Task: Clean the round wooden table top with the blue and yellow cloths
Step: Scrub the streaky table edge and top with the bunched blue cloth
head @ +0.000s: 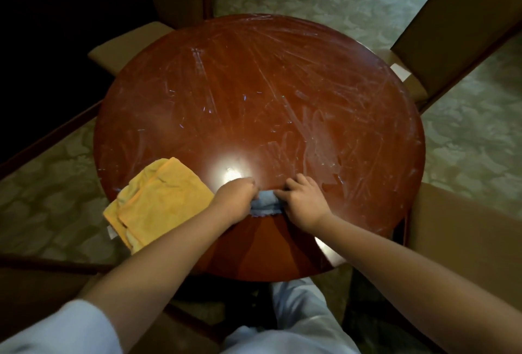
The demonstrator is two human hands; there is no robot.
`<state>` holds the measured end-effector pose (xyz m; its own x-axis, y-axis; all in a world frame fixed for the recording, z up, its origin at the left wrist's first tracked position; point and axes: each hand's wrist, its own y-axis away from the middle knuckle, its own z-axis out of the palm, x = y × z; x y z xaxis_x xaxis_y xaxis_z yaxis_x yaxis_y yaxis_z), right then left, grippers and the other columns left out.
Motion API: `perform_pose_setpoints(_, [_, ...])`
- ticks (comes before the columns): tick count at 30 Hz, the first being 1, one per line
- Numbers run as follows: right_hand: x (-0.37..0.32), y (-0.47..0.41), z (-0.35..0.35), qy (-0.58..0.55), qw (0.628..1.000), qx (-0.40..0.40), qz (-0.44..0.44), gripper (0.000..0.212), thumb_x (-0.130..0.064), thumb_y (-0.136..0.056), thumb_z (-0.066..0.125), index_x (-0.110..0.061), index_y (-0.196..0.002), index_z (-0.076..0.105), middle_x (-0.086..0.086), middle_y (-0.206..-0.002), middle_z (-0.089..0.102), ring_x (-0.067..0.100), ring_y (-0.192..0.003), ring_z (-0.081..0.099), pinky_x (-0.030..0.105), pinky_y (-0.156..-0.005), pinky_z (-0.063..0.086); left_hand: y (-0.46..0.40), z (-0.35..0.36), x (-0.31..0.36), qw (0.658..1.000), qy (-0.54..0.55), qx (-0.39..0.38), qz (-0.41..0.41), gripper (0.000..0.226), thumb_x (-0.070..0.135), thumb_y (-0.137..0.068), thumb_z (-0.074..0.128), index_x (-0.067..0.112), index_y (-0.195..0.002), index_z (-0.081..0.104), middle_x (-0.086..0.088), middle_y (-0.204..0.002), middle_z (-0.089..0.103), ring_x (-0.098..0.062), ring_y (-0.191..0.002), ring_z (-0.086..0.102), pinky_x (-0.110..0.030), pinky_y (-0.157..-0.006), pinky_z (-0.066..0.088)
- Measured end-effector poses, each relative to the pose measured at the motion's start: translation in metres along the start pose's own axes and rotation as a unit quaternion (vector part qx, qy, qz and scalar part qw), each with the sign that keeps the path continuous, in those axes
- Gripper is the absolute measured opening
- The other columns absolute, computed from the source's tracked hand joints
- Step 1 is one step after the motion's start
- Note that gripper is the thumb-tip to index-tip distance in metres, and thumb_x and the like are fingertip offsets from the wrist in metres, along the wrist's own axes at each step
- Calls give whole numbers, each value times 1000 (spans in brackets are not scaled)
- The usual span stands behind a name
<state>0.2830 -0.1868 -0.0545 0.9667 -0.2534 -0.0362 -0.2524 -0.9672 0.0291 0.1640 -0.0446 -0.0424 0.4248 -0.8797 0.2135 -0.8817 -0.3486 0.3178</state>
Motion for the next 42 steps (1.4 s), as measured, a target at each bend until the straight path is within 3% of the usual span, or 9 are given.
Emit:
perform_pose_setpoints(5, [-5,36,10,-1,997,-10,-80,29,-33,-60,76,-29,-88,72,-5,-76,53,19,-76,49,28,-71,29,30,14,5,998,-35,-26,53,14,8,-88,55,7,-98,66,-5,-104,53,-24,-93,54,-35,-74,44])
perform_pose_setpoints(11, [-1,-23,-7,4,1000,-30,-4,28,-23,-85,60,-20,-112,68,9,-97,57,32,-97,50,36,-77,36,2,-1,-1,997,-59,40,-13,14,3,-84,57,6,-95,64,-6,-93,47,-27,-88,53,-34,-63,37])
perform_pose_setpoints(15, [-10,13,3,-29,999,3,-37,33,-26,-59,81,-19,-91,72,3,-79,55,25,-77,48,29,-58,36,17,6,-1,998,-47,-9,29,5,5,-85,54,10,-84,56,-8,-97,54,-26,-87,54,-32,-63,37])
perform_pose_setpoints(18, [-13,49,18,-33,994,44,-94,29,-27,-69,71,-20,-97,70,1,-80,54,21,-79,40,29,-57,40,38,23,-2,991,-66,-3,113,12,6,-86,53,6,-91,64,-6,-94,51,-23,-88,49,-37,-66,44])
perform_pose_setpoints(24, [1,-8,9,10,999,40,-22,42,-21,-52,88,-20,-91,74,5,-74,57,27,-69,56,28,-55,44,7,2,-4,995,-93,34,1,13,11,-84,59,9,-97,62,-8,-99,52,-28,-93,55,-34,-63,40])
perform_pose_setpoints(28, [-5,17,13,-10,998,38,-49,38,-23,-56,83,-18,-92,72,4,-75,54,24,-74,47,27,-55,41,19,3,7,992,-119,6,49,5,8,-85,59,8,-90,60,-10,-99,51,-28,-93,53,-35,-62,39])
perform_pose_setpoints(33, [-1,67,26,-47,996,52,-50,31,-29,-78,60,-18,-107,67,5,-80,50,23,-74,39,32,-54,35,42,18,21,975,-126,28,181,36,9,-38,89,12,-49,55,-2,-62,49,-21,-53,52,-19,-33,27])
perform_pose_setpoints(38, [15,34,9,-22,1000,12,10,39,-24,-78,70,-19,-116,67,8,-86,54,30,-81,51,34,-62,40,12,13,29,994,-78,53,53,16,16,-85,59,7,-97,62,-8,-103,52,-27,-98,51,-33,-63,35])
perform_pose_setpoints(42, [14,54,9,-60,997,-16,37,40,-21,-82,65,-16,-121,65,10,-90,53,32,-86,49,39,-66,41,19,17,38,995,-55,37,69,20,16,-89,55,14,-104,67,-5,-102,50,-24,-98,48,-33,-66,36])
